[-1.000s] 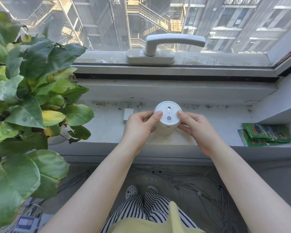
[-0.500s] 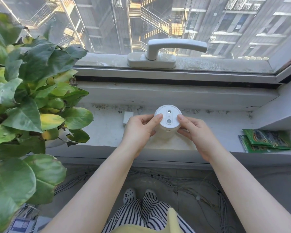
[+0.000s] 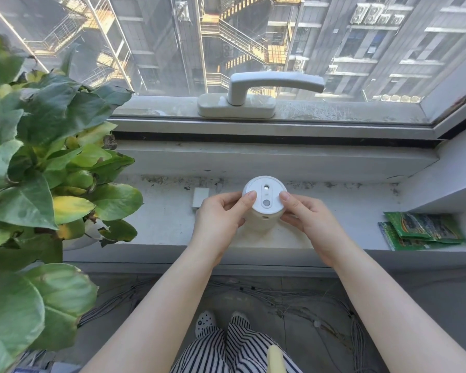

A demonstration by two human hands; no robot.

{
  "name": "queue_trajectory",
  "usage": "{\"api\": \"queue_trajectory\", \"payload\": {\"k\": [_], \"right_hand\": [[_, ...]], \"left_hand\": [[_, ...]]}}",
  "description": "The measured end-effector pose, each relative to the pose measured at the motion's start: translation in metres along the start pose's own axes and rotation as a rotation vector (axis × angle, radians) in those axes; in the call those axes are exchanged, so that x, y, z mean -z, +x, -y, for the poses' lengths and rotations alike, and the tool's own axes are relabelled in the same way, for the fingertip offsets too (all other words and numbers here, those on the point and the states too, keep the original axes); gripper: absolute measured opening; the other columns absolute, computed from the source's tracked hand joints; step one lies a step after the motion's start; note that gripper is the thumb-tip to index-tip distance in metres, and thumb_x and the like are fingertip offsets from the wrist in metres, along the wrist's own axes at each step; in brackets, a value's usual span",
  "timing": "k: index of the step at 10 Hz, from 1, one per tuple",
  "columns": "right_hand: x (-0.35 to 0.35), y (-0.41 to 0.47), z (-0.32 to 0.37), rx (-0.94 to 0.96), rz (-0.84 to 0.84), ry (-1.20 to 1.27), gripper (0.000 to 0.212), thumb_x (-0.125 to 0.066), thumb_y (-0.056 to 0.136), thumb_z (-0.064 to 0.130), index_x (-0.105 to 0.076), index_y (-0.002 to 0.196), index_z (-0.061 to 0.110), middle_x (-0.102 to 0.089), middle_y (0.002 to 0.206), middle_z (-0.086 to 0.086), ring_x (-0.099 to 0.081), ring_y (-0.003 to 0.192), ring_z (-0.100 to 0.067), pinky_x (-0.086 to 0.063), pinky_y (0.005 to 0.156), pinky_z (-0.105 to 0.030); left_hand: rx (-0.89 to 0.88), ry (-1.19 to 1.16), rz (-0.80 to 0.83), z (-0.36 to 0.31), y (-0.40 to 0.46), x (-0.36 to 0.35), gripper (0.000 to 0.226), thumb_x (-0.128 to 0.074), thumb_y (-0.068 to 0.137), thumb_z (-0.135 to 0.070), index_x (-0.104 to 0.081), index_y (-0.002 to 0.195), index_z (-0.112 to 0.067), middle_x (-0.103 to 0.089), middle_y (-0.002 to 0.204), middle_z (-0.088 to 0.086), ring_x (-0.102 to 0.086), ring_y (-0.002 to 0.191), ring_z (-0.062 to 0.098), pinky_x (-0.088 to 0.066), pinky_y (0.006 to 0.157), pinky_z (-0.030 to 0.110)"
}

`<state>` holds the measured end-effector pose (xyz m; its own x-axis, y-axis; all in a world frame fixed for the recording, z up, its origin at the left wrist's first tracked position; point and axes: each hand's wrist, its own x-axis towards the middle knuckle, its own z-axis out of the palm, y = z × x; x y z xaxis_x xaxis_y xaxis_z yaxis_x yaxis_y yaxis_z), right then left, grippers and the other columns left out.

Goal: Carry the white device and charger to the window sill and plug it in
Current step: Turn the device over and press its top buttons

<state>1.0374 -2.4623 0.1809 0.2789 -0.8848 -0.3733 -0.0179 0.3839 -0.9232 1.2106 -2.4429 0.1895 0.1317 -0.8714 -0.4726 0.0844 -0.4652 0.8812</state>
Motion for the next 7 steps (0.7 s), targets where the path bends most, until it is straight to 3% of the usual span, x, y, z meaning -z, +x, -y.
{"api": "queue_trajectory", "payload": {"k": [4, 6, 7], "right_hand": [[0.0005, 0.001, -0.0016, -0.001, 0.002, -0.02, 0.036, -0.053, 0.09, 0.038, -0.072, 0.108, 0.012, -0.076, 0.109, 0.001, -0.068, 0.108, -0.008, -0.05, 0.096, -0.02], [0.0013, 0.0019, -0.0031, -0.023, -0.008, -0.049, 0.033, -0.052, 0.094, 0.035, -0.072, 0.109, 0.013, -0.076, 0.11, 0.001, -0.067, 0.11, -0.011, -0.049, 0.1, -0.026], [0.0018, 0.0012, -0.0001, -0.026, -0.031, -0.111, 0.04, -0.053, 0.089, 0.047, -0.071, 0.112, 0.02, -0.074, 0.115, 0.003, -0.065, 0.114, -0.011, -0.048, 0.102, -0.031]], "left_hand": [[-0.008, 0.025, 0.0, 0.0014, 0.0015, 0.0014, 0.036, -0.068, 0.082, -0.038, -0.071, 0.111, -0.017, -0.075, 0.103, -0.006, -0.068, 0.1, 0.005, -0.055, 0.093, 0.035], [-0.06, 0.096, -0.011, 0.0045, 0.002, 0.0031, 0.045, -0.067, 0.079, -0.046, -0.069, 0.115, -0.018, -0.074, 0.11, -0.003, -0.066, 0.103, 0.002, -0.049, 0.097, 0.025], [-0.087, 0.113, -0.008, 0.0032, 0.0018, 0.0054, 0.047, -0.063, 0.082, -0.049, -0.069, 0.117, -0.018, -0.061, 0.118, 0.008, -0.065, 0.106, 0.006, -0.048, 0.083, 0.015]]}}
